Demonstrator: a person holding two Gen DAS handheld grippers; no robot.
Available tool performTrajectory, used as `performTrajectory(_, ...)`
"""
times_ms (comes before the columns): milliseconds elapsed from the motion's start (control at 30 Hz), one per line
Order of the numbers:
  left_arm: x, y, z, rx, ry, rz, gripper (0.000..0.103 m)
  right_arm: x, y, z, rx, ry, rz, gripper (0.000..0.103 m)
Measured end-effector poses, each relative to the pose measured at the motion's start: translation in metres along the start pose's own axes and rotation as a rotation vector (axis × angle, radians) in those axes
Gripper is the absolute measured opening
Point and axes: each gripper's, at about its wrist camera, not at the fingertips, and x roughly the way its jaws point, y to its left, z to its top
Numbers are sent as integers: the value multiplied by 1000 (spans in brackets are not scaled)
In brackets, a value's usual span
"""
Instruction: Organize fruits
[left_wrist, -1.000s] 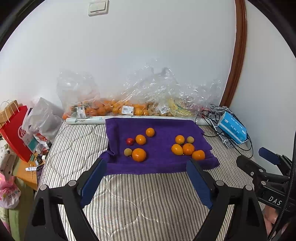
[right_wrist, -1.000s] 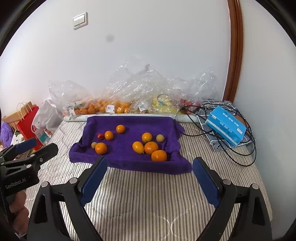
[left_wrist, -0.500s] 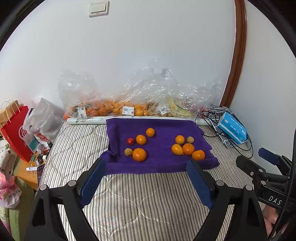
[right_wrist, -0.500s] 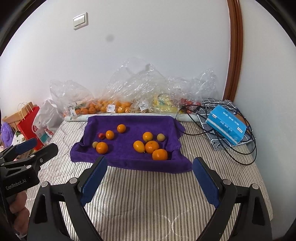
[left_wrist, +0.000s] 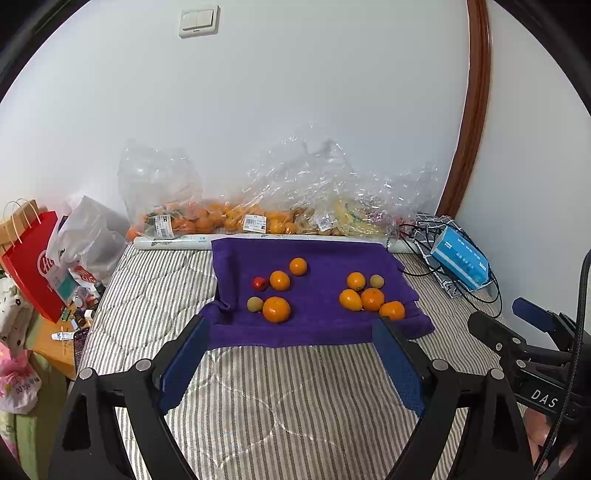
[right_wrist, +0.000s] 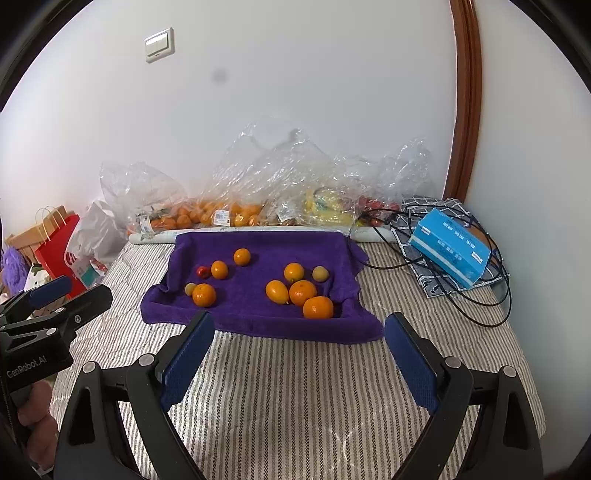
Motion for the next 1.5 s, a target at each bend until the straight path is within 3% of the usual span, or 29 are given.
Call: performTrajectory(1500, -8, -4, -2, -6, -12, 3, 90, -9, 4, 0, 3, -2, 2, 93)
